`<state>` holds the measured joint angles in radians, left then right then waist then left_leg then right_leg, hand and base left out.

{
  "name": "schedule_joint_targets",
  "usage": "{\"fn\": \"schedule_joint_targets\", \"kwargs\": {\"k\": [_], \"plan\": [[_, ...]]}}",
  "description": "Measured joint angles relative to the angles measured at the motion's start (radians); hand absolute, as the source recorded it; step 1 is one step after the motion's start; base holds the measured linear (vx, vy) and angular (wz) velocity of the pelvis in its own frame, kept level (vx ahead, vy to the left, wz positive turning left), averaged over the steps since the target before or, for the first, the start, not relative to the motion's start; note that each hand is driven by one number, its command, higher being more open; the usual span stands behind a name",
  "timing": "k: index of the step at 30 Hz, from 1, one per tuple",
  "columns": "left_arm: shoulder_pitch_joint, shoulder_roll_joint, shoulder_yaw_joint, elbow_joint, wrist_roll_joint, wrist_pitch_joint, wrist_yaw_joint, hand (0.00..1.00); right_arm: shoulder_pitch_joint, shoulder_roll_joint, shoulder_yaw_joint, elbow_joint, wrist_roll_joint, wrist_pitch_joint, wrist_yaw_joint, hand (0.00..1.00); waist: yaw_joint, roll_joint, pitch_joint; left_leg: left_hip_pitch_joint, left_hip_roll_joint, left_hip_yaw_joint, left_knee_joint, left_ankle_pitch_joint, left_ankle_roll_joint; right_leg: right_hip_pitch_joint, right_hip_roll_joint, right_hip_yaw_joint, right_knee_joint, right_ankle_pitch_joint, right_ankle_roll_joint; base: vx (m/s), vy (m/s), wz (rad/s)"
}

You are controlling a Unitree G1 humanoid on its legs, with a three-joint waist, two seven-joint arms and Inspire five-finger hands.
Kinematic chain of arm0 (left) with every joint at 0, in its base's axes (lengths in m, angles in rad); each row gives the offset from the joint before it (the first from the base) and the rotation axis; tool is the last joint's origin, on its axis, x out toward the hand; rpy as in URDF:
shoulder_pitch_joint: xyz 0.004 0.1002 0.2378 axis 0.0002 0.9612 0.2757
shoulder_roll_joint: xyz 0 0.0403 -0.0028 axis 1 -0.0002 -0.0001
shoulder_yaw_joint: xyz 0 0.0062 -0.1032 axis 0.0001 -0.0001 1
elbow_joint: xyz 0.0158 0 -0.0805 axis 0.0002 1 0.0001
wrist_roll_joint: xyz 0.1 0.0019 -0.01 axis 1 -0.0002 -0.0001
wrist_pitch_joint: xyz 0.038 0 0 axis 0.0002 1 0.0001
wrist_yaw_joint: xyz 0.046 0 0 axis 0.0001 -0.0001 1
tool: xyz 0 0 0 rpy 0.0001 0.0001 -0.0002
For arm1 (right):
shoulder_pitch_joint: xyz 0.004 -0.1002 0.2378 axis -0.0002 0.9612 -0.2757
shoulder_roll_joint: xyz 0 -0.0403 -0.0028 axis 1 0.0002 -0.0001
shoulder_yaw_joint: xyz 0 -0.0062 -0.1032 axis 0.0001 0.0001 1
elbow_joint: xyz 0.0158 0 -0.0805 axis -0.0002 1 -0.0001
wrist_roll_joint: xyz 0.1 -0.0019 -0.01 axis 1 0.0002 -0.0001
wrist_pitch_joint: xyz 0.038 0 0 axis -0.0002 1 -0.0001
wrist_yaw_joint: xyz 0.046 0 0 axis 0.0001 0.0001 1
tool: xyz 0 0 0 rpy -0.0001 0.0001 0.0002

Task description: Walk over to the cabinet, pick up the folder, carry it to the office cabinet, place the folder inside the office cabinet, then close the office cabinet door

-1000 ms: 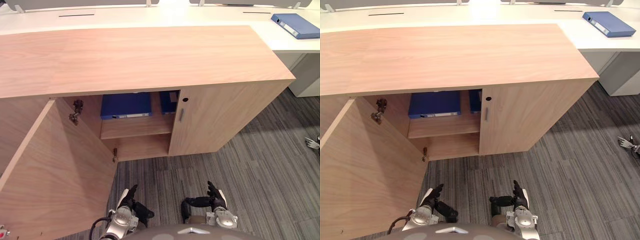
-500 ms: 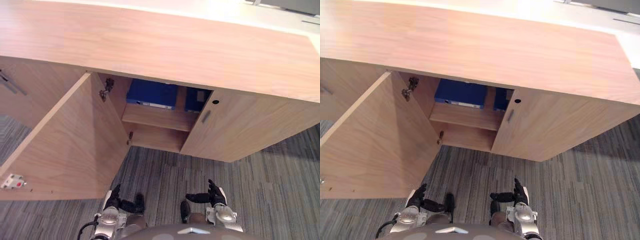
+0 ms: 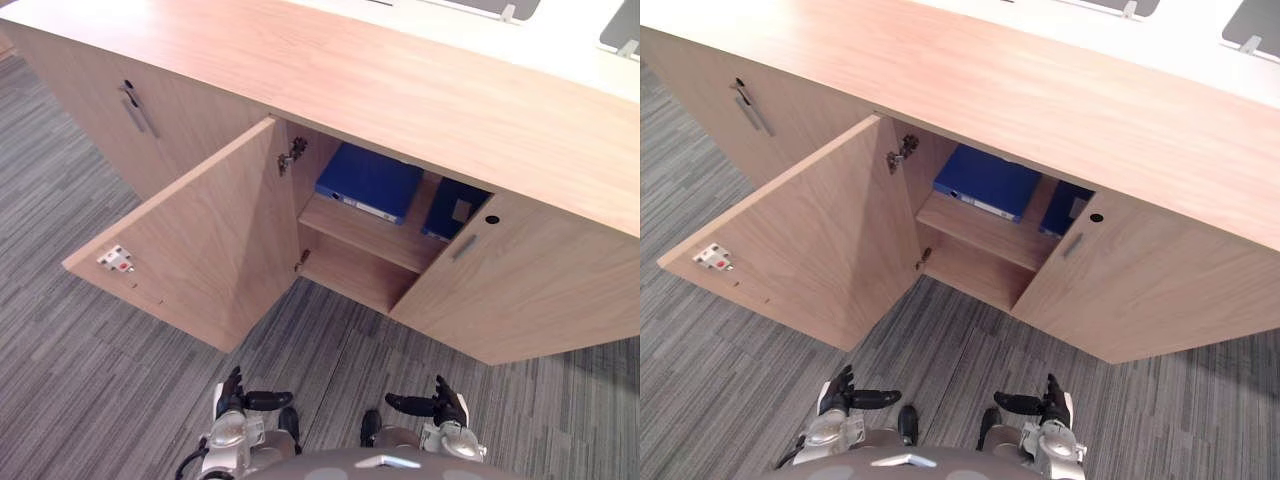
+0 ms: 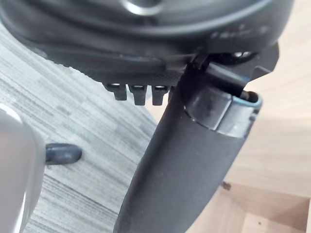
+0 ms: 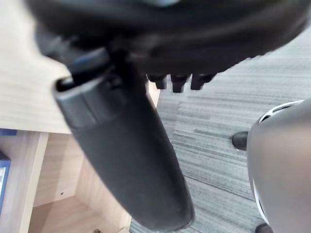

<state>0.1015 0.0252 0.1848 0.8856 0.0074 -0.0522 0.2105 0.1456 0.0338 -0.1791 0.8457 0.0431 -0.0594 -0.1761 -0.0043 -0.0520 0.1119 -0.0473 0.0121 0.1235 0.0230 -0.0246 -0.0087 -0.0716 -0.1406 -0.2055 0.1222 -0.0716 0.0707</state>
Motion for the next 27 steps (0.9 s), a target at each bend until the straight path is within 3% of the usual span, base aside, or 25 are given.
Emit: {"fn": "schedule_joint_targets", "kwargs": {"k": [3,7,12,19,27], "plan": [[0.033,-0.001,0.053,-0.015,-0.044,0.000,0.030,1.00,-0.002,-0.004,-0.003,0.016,0.000,0.000,-0.004,1.00,0.000,0.012,-0.013,0.042,-0.012,-0.005,-0.048,0.022,0.010,0.041,0.000,-0.006,-0.042,0.018,0.013,0.06,0.023,0.03],[0.073,-0.005,0.202,-0.155,-0.169,-0.011,0.093,1.00,-0.012,0.000,-0.004,0.045,-0.001,0.000,-0.014,1.00,0.005,0.003,-0.025,0.066,-0.019,-0.025,-0.067,0.024,0.009,0.080,0.005,-0.019,-0.073,0.020,0.011,0.06,-0.002,0.12],[0.090,0.004,0.251,-0.336,-0.218,-0.056,0.164,1.00,-0.015,-0.003,0.000,0.047,-0.001,-0.007,-0.026,1.00,0.028,0.010,-0.028,0.086,-0.017,-0.031,-0.081,0.024,0.009,0.098,0.011,-0.014,-0.078,0.022,0.005,0.02,-0.015,0.05],[0.098,0.006,0.233,-0.454,-0.200,-0.075,0.184,1.00,-0.015,-0.003,0.006,0.062,-0.002,-0.007,-0.026,1.00,0.030,-0.002,-0.038,0.111,-0.021,-0.032,-0.111,0.037,0.016,0.109,0.009,-0.007,-0.080,0.021,0.002,-0.03,-0.001,0.00],[0.113,0.005,0.077,-0.540,-0.121,-0.072,0.154,1.00,-0.021,-0.007,0.043,0.071,-0.004,-0.002,-0.028,1.00,0.027,-0.007,-0.040,0.108,-0.021,-0.034,-0.111,0.040,0.015,0.109,0.011,-0.007,-0.087,0.021,0.002,-0.01,-0.002,0.00]]}}
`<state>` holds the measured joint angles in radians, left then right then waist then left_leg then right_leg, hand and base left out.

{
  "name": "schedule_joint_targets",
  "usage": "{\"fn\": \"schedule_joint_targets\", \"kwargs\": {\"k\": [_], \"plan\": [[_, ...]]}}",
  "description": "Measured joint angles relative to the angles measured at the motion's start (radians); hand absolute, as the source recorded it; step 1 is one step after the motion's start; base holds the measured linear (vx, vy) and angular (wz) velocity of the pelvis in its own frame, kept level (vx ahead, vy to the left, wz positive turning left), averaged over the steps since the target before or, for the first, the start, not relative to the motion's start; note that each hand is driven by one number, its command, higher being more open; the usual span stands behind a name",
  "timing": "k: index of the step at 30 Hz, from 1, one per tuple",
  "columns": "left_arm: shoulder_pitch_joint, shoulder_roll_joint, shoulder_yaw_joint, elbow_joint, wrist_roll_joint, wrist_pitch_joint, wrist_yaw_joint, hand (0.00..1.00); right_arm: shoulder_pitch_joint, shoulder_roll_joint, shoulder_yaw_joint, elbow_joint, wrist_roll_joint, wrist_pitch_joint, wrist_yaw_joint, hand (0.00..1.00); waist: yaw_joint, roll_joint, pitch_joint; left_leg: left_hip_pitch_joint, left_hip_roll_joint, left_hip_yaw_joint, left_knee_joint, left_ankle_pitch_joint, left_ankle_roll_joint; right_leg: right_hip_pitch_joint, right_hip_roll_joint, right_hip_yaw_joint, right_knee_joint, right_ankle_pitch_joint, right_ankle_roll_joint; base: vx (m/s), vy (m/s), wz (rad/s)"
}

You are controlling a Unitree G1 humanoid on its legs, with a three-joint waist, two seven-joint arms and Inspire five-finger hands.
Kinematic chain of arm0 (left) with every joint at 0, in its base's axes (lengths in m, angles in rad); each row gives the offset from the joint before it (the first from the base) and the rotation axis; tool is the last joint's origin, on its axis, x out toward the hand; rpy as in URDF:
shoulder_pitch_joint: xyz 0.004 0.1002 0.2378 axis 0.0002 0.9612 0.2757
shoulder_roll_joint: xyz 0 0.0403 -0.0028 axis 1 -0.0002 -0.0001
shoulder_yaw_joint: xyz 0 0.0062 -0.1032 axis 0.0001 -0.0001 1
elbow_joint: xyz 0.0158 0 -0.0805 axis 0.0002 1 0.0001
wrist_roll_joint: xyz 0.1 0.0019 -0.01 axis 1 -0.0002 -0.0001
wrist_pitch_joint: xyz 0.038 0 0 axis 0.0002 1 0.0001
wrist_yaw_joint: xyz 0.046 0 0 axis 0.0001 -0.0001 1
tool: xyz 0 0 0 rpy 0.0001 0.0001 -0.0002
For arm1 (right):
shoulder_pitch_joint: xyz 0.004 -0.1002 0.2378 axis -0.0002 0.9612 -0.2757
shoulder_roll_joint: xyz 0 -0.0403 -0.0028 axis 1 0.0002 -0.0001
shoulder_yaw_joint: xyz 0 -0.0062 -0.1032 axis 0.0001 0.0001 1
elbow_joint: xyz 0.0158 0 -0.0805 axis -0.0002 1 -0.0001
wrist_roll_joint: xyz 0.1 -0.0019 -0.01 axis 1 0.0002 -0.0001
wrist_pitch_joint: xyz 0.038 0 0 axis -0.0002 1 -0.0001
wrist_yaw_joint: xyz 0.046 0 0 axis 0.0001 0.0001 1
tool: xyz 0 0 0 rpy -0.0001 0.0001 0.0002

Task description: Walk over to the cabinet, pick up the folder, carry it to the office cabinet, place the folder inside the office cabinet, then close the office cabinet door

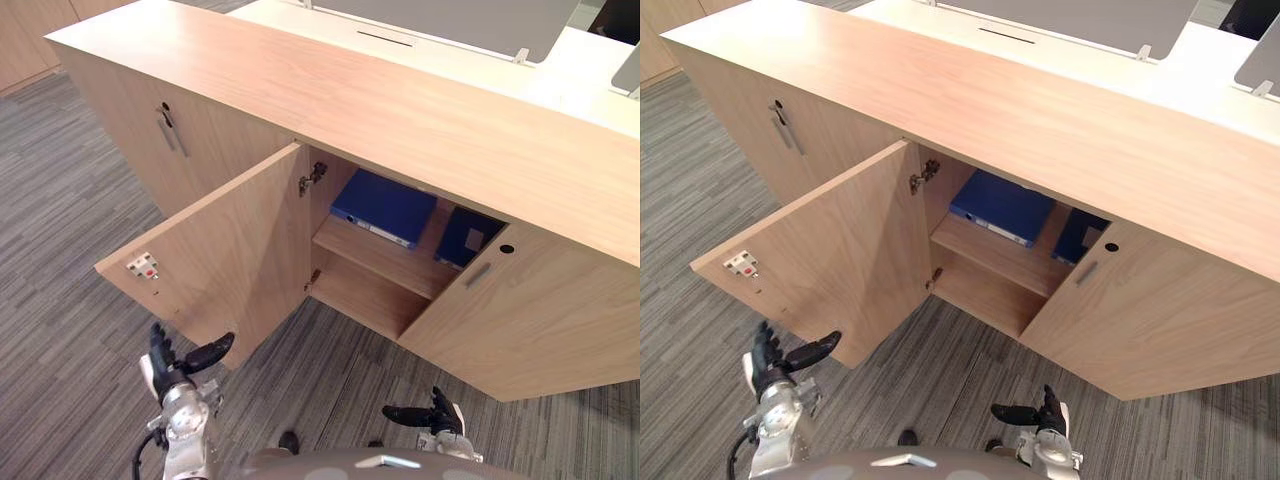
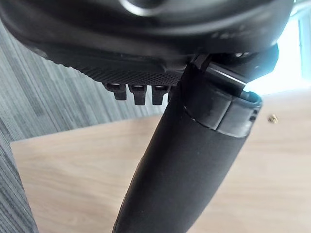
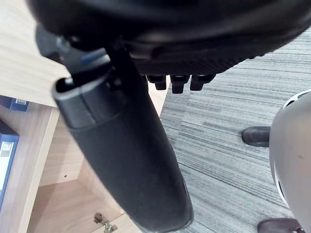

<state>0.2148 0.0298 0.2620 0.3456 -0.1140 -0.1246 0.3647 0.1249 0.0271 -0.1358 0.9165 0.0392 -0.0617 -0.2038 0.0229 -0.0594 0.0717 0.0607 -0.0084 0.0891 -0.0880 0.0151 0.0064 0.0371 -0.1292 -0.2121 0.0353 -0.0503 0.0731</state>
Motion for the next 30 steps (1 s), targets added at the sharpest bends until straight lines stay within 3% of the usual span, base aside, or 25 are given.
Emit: {"fn": "schedule_joint_targets", "kwargs": {"k": [25,30], "plan": [[0.049,0.003,0.002,-0.113,0.009,0.000,0.021,1.00,-0.005,0.002,-0.002,0.021,-0.003,0.007,-0.004,1.00,0.005,-0.011,-0.001,0.003,0.009,0.015,0.000,0.005,-0.003,0.001,0.012,0.027,-0.014,0.021,-0.013,-0.02,-0.001,-0.02],[0.046,-0.002,0.061,-0.163,-0.019,-0.027,0.052,1.00,-0.005,0.002,-0.001,0.021,-0.034,0.008,-0.005,1.00,0.005,-0.010,-0.001,0.005,0.009,0.013,0.000,0.005,-0.004,0.004,0.012,0.026,-0.014,0.021,-0.013,0.00,0.000,0.00]]}}
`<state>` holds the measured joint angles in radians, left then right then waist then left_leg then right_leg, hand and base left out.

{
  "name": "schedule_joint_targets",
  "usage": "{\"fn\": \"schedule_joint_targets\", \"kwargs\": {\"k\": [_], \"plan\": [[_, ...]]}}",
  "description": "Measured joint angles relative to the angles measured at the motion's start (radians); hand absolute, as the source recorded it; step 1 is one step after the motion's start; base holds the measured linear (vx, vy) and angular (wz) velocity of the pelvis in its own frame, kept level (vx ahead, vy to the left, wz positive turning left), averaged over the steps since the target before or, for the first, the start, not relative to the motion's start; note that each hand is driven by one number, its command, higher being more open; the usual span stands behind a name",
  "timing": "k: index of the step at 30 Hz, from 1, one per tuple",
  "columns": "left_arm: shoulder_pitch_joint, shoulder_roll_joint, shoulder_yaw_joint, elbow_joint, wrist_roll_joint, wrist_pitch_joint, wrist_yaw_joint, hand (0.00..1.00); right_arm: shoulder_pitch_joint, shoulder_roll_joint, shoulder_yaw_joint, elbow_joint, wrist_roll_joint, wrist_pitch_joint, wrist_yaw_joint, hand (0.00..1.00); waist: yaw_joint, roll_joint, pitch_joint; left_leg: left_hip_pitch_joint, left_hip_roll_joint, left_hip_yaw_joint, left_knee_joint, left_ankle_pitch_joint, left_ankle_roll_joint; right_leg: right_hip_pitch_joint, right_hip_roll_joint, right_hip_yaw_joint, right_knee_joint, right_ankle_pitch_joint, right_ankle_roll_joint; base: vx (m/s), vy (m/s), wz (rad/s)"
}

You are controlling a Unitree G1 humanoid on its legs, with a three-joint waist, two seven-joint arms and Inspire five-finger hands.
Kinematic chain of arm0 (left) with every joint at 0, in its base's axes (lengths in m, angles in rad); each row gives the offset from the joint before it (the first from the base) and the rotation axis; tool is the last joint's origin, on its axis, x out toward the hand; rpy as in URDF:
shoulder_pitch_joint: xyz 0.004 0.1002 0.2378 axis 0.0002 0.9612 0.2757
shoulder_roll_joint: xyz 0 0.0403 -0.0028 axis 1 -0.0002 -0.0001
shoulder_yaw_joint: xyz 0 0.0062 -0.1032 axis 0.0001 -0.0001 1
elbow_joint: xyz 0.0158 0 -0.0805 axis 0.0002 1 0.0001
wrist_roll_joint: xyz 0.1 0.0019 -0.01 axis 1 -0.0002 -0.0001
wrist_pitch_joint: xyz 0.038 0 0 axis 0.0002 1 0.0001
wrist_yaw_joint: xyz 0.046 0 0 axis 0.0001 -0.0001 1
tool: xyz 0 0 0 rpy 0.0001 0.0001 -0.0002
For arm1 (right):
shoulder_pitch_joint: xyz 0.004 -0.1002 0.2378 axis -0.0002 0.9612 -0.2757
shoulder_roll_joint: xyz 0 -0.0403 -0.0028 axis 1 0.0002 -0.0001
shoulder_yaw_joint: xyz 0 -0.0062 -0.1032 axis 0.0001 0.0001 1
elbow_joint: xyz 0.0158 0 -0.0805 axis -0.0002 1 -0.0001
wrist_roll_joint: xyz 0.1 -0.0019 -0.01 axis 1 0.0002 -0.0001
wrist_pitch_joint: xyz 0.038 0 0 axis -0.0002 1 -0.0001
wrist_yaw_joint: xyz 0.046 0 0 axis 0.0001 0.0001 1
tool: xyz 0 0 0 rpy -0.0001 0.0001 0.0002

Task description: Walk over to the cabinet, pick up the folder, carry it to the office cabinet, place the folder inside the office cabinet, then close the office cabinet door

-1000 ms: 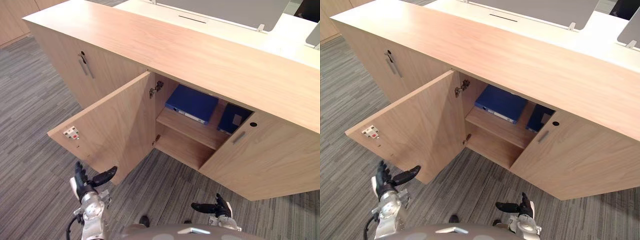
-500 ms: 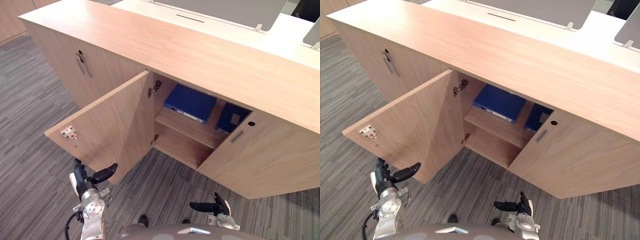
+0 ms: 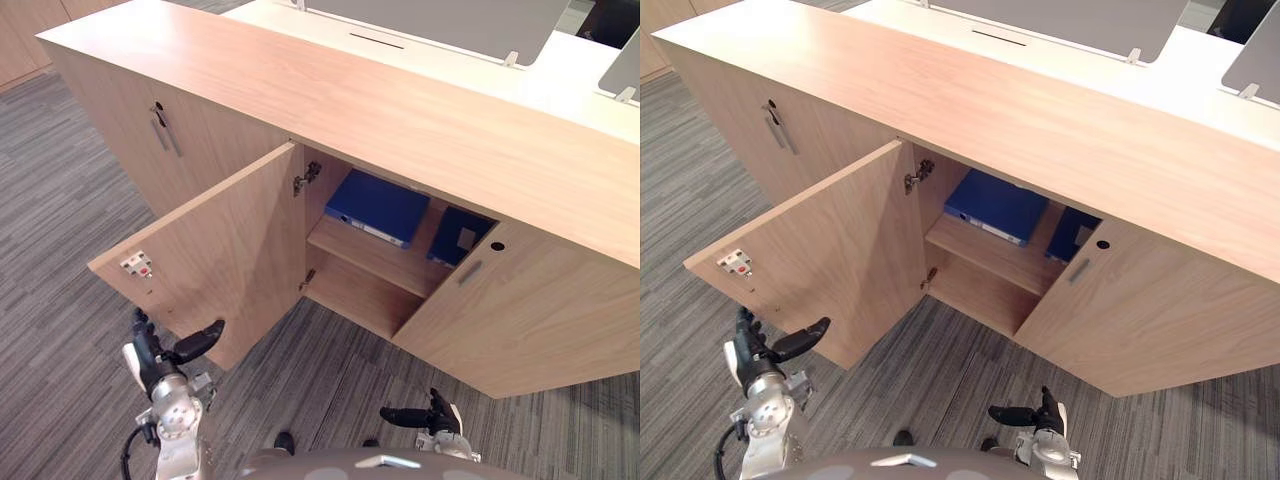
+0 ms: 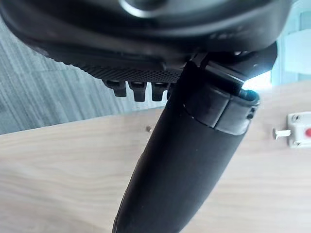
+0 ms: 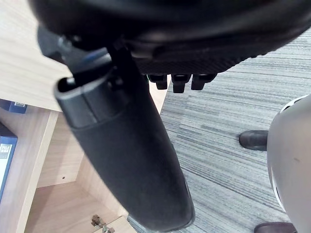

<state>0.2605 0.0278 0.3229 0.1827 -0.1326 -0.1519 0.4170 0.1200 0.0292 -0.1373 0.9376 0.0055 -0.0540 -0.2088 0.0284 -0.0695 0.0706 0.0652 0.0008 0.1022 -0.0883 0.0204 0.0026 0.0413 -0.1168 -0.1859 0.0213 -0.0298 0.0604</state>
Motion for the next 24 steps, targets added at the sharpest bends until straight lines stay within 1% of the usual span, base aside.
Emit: {"fn": "schedule_joint_targets", "kwargs": {"k": [1,4,7,10,19,24], "plan": [[-0.002,0.000,0.019,-0.005,-0.016,-0.011,0.012,1.00,0.000,0.000,0.000,0.000,-0.004,0.000,0.000,1.00,0.001,0.000,0.000,0.002,0.000,-0.001,0.000,0.000,0.000,0.003,0.000,-0.001,0.000,0.000,0.000,-0.03,-0.004,0.02],[-0.001,-0.001,0.054,-0.005,-0.017,-0.019,0.023,1.00,0.003,0.000,0.000,0.000,-0.004,0.000,0.000,1.00,0.010,0.001,-0.001,0.004,0.000,-0.004,-0.005,0.001,0.000,0.006,0.000,-0.004,0.000,0.000,0.000,-0.04,-0.006,0.03],[0.002,-0.004,0.056,-0.005,-0.015,-0.019,0.020,1.00,0.005,-0.001,0.000,0.000,-0.005,0.001,0.000,1.00,0.018,0.001,-0.001,0.003,0.000,-0.010,-0.005,0.004,-0.001,0.008,0.000,-0.009,0.000,0.000,0.000,-0.02,-0.004,0.05],[0.002,-0.012,0.054,-0.005,-0.013,-0.019,0.014,1.00,0.004,0.000,0.001,0.000,-0.005,0.001,0.000,1.00,0.019,0.001,-0.001,0.003,0.000,-0.012,-0.005,0.006,-0.002,0.008,0.000,-0.010,0.000,-0.001,0.000,0.00,0.000,0.01],[-0.001,-0.015,-0.006,-0.002,0.028,-0.012,-0.053,1.00,-0.004,-0.002,0.000,0.017,-0.004,0.001,0.000,1.00,0.017,0.000,-0.001,-0.003,-0.001,-0.016,-0.006,0.007,-0.003,0.008,0.000,-0.014,-0.011,-0.001,0.000,0.00,0.000,0.00],[-0.002,-0.013,-0.032,-0.002,0.058,-0.010,-0.063,1.00,-0.011,-0.002,-0.001,0.020,-0.004,0.002,0.001,1.00,0.013,0.000,-0.001,-0.005,-0.001,-0.016,-0.006,0.007,-0.003,0.008,0.001,-0.014,-0.015,-0.001,0.000,0.00,0.000,0.00]]}}
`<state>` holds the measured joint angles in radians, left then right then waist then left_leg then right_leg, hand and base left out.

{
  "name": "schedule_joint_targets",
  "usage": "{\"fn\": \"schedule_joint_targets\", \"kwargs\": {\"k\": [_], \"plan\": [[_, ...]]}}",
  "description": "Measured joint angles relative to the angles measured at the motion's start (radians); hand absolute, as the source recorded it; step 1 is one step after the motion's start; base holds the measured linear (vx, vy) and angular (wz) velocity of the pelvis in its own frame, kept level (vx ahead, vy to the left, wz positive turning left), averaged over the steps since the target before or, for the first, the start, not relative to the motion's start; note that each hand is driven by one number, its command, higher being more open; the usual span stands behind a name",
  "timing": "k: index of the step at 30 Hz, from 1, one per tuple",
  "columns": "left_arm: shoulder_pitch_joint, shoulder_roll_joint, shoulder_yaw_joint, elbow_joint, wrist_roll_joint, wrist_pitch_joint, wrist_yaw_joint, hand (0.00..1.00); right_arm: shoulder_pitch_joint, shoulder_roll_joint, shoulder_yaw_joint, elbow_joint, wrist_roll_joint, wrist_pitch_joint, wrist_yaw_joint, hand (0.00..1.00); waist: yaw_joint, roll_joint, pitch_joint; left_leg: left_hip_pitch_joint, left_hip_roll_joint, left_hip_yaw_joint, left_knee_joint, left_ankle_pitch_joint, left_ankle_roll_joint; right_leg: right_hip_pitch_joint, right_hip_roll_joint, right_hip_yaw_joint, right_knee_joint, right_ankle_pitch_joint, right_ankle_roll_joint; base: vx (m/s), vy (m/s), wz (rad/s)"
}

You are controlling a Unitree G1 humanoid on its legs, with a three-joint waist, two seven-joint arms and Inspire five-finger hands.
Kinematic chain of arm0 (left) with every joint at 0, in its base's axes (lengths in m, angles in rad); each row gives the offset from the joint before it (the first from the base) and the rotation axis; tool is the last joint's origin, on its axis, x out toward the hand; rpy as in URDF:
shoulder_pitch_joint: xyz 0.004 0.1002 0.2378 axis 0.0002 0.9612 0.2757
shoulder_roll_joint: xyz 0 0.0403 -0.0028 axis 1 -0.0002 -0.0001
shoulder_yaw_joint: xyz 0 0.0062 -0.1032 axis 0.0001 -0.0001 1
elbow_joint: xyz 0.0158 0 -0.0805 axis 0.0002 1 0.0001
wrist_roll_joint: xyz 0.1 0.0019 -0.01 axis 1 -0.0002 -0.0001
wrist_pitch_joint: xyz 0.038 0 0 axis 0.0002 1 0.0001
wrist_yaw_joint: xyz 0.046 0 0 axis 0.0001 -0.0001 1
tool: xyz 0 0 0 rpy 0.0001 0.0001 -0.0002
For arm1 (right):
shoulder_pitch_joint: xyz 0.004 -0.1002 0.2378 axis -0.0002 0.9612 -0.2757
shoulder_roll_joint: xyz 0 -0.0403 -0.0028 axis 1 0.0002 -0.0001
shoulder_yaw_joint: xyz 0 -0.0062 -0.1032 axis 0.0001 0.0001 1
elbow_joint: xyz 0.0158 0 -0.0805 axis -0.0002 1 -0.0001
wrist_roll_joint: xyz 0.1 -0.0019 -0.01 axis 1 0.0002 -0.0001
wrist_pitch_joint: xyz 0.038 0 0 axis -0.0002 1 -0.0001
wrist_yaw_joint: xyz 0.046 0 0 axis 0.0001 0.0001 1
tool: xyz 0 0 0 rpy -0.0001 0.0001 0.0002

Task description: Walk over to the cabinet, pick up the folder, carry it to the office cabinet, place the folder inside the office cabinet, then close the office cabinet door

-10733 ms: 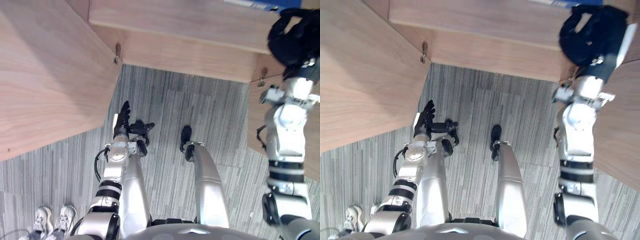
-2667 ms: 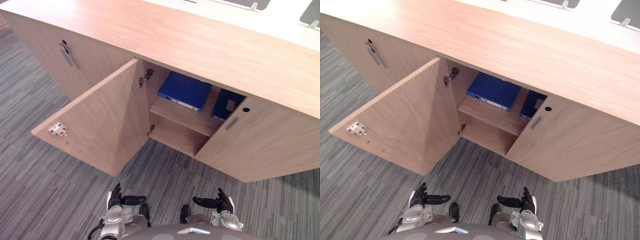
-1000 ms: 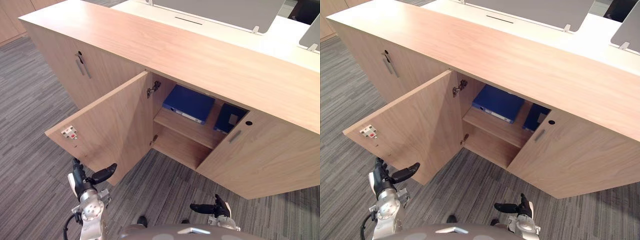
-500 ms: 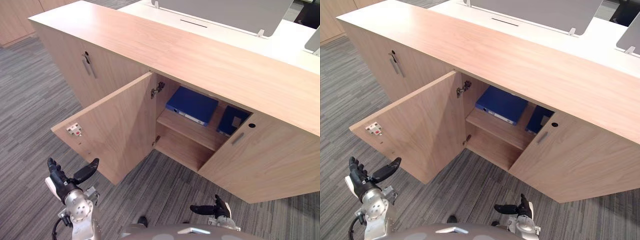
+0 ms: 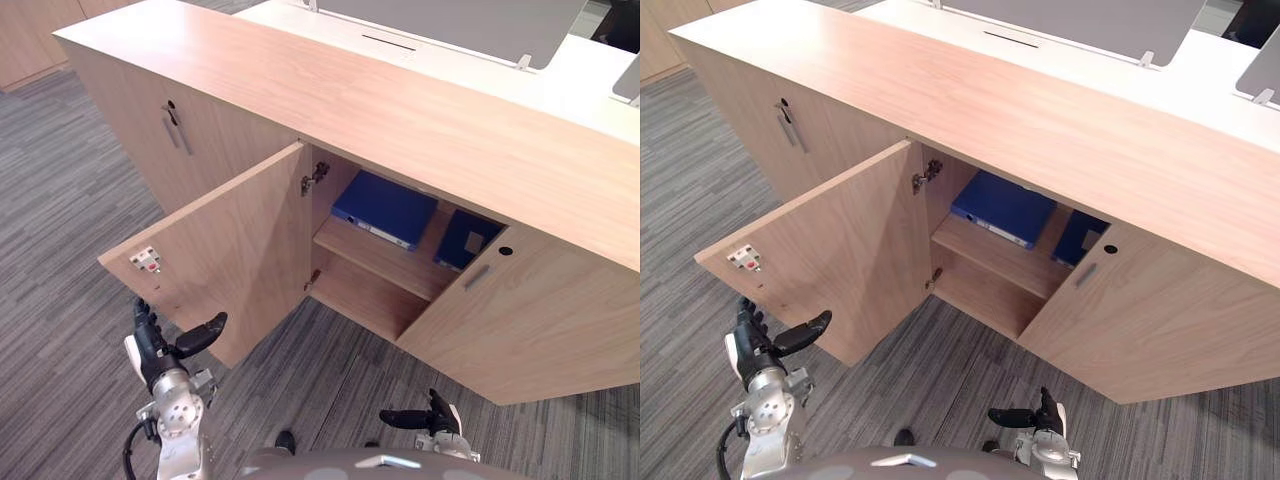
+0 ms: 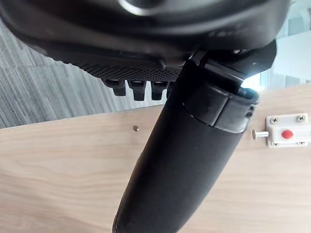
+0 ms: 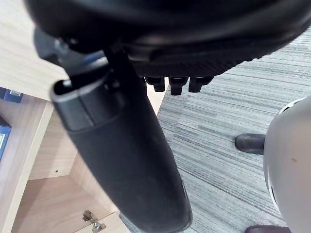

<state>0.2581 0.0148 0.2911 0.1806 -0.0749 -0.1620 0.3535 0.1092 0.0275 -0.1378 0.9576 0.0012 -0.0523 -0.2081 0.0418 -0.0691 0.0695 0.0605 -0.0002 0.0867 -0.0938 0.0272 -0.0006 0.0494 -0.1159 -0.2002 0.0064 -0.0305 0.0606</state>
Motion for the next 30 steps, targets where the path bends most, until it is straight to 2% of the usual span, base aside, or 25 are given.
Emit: {"fn": "schedule_joint_targets", "kwargs": {"k": [14,15,16,17,18,19,20,23,27,30], "plan": [[-0.002,0.027,-0.001,0.001,0.030,0.022,-0.016,1.00,-0.003,-0.001,-0.004,0.002,0.000,0.004,0.003,1.00,-0.002,0.002,0.001,-0.008,0.000,0.010,0.000,-0.001,-0.001,-0.007,0.000,0.010,-0.011,0.008,0.007,0.00,0.000,-0.01],[-0.007,0.070,0.039,0.009,0.040,0.042,-0.054,1.00,-0.008,-0.003,-0.012,0.016,0.000,0.004,0.009,1.00,-0.001,0.010,0.005,-0.007,0.001,0.015,0.001,-0.004,-0.004,-0.006,0.002,0.016,-0.017,0.010,0.007,-0.01,-0.002,-0.11],[-0.021,0.132,0.073,0.036,0.045,0.046,-0.078,1.00,-0.012,-0.002,-0.019,0.019,0.001,0.005,0.014,1.00,-0.014,-0.001,-0.002,-0.006,0.005,0.020,0.002,-0.006,-0.007,-0.005,0.006,0.019,-0.024,0.013,0.006,-0.01,-0.017,-0.15],[-0.064,0.237,0.098,0.112,0.006,0.039,-0.086,1.00,-0.010,-0.004,-0.019,0.018,0.001,0.004,0.032,1.00,-0.014,-0.003,-0.003,-0.005,0.010,0.024,0.005,-0.008,-0.010,-0.006,0.012,0.023,-0.029,0.016,0.003,0.00,-0.034,-0.14],[-0.102,0.309,0.100,0.176,-0.007,0.039,-0.078,1.00,-0.006,-0.008,-0.019,0.019,0.002,0.004,0.036,1.00,-0.006,-0.003,-0.003,-0.002,0.014,0.032,0.005,-0.009,-0.012,-0.003,0.016,0.031,-0.029,0.016,0.002,0.00,-0.035,-0.24],[-0.129,0.361,0.102,0.214,0.005,0.042,-0.074,1.00,-0.002,-0.016,-0.016,0.019,0.001,0.004,0.038,1.00,0.001,0.003,-0.002,0.003,0.015,0.044,0.005,-0.011,-0.014,-0.005,0.017,0.043,-0.029,0.017,0.000,0.01,-0.019,-0.23],[-0.133,0.371,0.109,0.209,0.005,0.039,-0.075,1.00,-0.002,-0.024,-0.016,0.018,0.001,0.004,0.043,1.00,-0.002,0.003,-0.006,0.002,0.014,0.046,0.005,-0.012,-0.015,-0.007,0.017,0.046,-0.029,0.019,-0.001,0.00,-0.001,-0.18],[-0.171,0.373,0.096,0.207,-0.036,0.029,-0.097,1.00,0.000,-0.042,-0.016,0.019,0.001,0.004,0.046,1.00,-0.006,0.008,-0.007,0.000,0.010,0.050,0.005,-0.012,-0.015,-0.012,0.014,0.051,-0.029,0.023,-0.005,-0.01,0.010,-0.06],[-0.167,0.354,0.083,0.203,-0.072,0.028,-0.104,1.00,-0.004,-0.042,-0.014,0.019,0.001,0.004,0.052,1.00,-0.018,0.007,-0.008,0.000,0.010,0.066,0.005,-0.012,-0.014,-0.022,0.014,0.069,-0.029,0.032,-0.009,-0.04,0.006,-0.13],[-0.131,0.303,0.071,0.134,-0.076,0.028,-0.111,1.00,0.012,-0.042,-0.010,0.019,0.001,0.004,0.057,1.00,-0.013,0.006,-0.010,-0.005,0.008,0.068,0.005,-0.010,-0.011,-0.031,0.011,0.071,-0.028,0.034,-0.006,-0.05,0.006,-0.02]]}}
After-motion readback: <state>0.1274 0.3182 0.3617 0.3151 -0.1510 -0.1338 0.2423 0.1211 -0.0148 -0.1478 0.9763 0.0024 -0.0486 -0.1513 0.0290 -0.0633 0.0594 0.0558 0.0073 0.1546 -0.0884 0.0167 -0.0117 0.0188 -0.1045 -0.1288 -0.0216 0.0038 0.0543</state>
